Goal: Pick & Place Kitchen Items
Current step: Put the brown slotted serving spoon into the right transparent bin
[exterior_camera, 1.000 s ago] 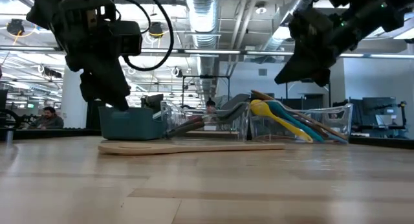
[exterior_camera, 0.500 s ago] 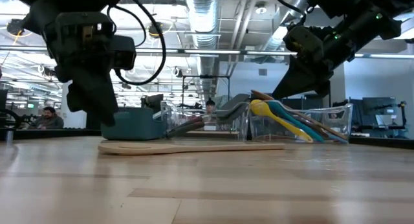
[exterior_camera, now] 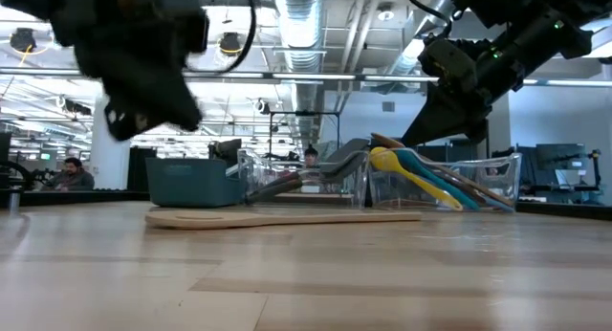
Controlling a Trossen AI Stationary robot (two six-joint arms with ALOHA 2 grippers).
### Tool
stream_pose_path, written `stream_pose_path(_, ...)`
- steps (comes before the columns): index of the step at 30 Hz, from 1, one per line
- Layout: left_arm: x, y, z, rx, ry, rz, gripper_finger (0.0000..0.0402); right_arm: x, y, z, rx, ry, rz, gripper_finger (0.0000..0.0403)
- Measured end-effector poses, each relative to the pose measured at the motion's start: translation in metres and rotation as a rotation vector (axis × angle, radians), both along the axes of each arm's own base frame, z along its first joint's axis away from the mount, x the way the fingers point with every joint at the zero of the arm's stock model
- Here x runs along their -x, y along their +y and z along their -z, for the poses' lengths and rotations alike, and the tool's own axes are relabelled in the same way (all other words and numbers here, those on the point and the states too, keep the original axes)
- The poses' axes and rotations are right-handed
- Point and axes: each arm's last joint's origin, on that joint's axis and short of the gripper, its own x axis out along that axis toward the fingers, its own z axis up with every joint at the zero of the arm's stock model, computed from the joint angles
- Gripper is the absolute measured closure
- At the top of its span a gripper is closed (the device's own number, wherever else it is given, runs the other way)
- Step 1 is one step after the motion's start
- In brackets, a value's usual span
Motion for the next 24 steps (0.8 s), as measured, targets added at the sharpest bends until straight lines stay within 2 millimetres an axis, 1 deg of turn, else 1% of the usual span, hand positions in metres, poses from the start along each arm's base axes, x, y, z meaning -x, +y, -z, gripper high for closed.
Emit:
stream_pose_path(1, -0.003, -0.005, -0.003, -0.019, -0.020, 0.006, 0.0383, 0.000, 0.000, 0.000, 0.000, 0.001, -0.001, 0.0403)
stream_pose_path(3, -0.005, -0.012, -0.005, -0.059, -0.037, 0.008, 0.0395, 0.000, 0.000, 0.000, -0.001, 0.000, -0.001, 0.0403)
stream_pose_path(8, -0.008, -0.028, 0.002, -0.115, -0.031, 0.002, 0.0400, 0.000, 0.001, 0.000, -0.001, 0.002, -0.005, 0.0403)
stream_pose_path(11, -0.007, -0.032, 0.010, -0.155, -0.011, -0.006, 0.0400, 0.000, 0.002, 0.000, -0.003, 0.000, -0.011, 0.0403)
stream_pose_path(13, -0.006, -0.029, 0.015, -0.188, 0.026, -0.023, 0.0400, 0.000, 0.002, 0.000, -0.007, 0.001, -0.010, 0.0403)
stream_pose_path(19, 0.000, -0.011, 0.026, -0.249, 0.188, -0.111, 0.0401, 0.000, 0.002, 0.000, -0.009, -0.005, -0.008, 0.0403)
stream_pose_path(24, -0.004, -0.002, 0.026, -0.234, 0.201, -0.128, 0.0401, 0.000, 0.002, 0.000, -0.009, -0.004, -0.007, 0.0403)
